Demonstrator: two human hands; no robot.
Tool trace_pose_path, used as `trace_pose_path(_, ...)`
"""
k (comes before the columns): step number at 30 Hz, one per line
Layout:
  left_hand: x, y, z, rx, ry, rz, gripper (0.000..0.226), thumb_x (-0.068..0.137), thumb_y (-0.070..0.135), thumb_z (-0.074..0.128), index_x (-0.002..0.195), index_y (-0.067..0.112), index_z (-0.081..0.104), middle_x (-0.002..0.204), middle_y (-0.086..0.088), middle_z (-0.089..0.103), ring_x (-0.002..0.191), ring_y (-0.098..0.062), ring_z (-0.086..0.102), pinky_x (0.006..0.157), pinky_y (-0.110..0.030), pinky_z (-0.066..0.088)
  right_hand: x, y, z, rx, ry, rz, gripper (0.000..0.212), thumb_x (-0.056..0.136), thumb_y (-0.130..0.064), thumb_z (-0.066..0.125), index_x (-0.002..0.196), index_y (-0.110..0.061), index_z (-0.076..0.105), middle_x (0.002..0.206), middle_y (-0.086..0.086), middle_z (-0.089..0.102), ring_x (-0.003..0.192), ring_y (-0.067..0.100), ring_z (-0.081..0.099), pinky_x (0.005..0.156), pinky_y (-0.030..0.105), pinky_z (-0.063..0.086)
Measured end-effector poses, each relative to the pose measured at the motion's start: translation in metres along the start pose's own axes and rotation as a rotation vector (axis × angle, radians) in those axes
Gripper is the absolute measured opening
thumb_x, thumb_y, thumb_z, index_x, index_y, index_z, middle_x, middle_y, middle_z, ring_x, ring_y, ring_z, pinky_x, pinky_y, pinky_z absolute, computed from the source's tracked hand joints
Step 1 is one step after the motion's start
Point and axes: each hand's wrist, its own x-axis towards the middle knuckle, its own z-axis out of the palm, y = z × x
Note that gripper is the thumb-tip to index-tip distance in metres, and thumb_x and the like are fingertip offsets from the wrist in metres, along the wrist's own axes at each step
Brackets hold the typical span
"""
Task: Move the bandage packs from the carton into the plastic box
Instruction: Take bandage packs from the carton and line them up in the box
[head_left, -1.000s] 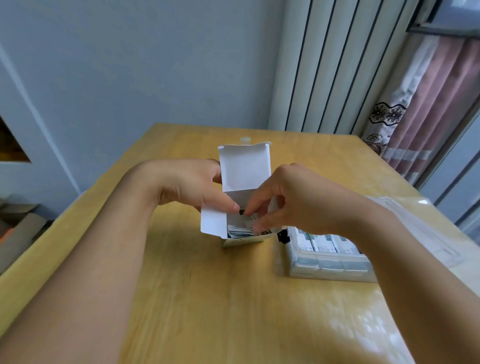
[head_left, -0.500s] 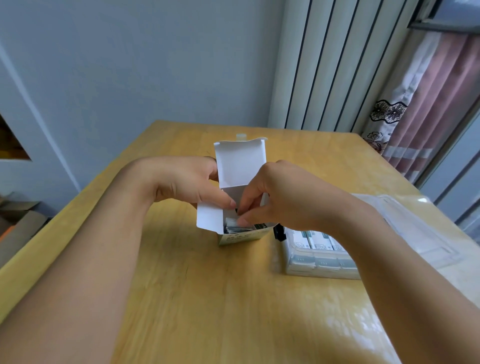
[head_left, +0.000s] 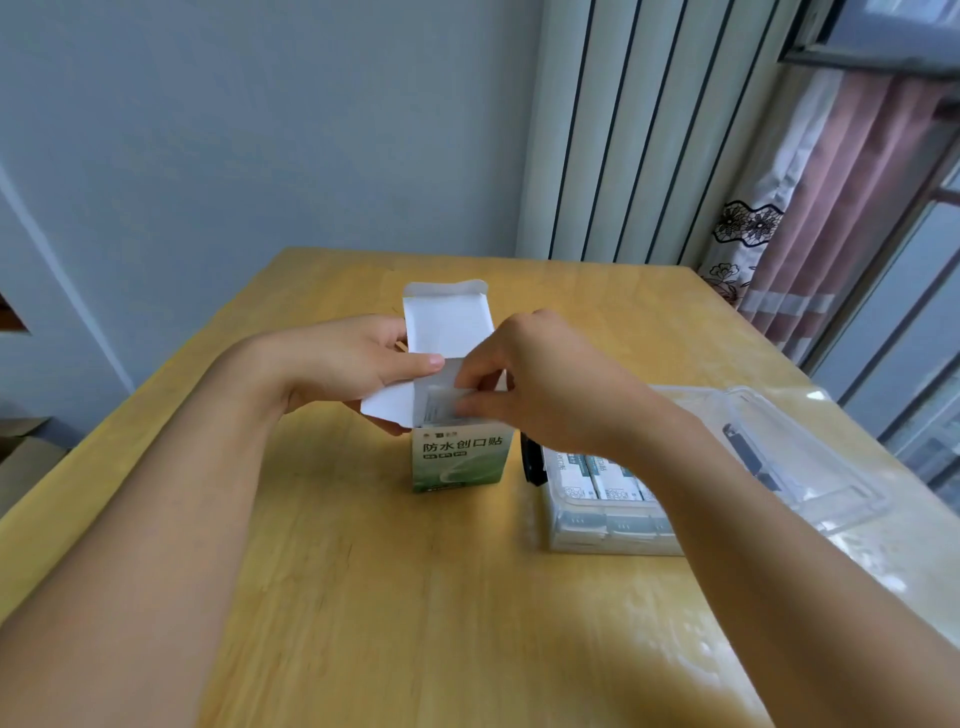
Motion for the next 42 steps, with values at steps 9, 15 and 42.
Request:
trace_pose_path(9, 0.002, -0.005, -0.025, 0.509, 0.315, -0.114, 0.069, 0.09, 0.076, 0.034, 0.075, 0.013, 0.057, 0.077, -0.006, 0.069, 0.071, -0.028, 0.07, 0.081, -0.035, 0.053, -0.021, 0.033, -0.069, 0.363, 0.327, 0.021, 0.006, 0.086, -0.014, 0.077, 0.08, -0.015, 0.079, 0.063, -0.004, 0.072, 0.049, 0.009, 0.049, 0.048, 0.028, 0.042)
trace_pose_path(15, -0.019, 0.056, 0.002, -0.253, 0.314, 0.084, 0.092, 0.091, 0.079, 0.023, 0.084, 0.004, 0.076, 0.08, -0.014, 0.077, 0.063, -0.019, 0.069, 0.058, -0.029, 0.051, -0.025, 0.018, -0.066, -0.022, 0.698, -0.209, 0.012, 0.088, -0.017, 0.074, 0.079, -0.012, 0.079, 0.063, -0.004, 0.066, 0.049, 0.007, 0.053, 0.05, 0.02, 0.045)
trace_pose_path(42, 0.001, 0.074, 0.102, -0.776, -0.01, 0.185, 0.05, 0.109, 0.04, 0.03, 0.121, 0.003, 0.062, 0.077, -0.011, 0.058, 0.065, -0.024, 0.063, 0.053, -0.03, 0.052, -0.028, 0.058, -0.073, 0.564, 0.249, 0.22, 0.006, 0.09, -0.006, 0.071, 0.086, -0.006, 0.075, 0.061, 0.006, 0.067, 0.051, 0.014, 0.051, 0.05, 0.021, 0.043)
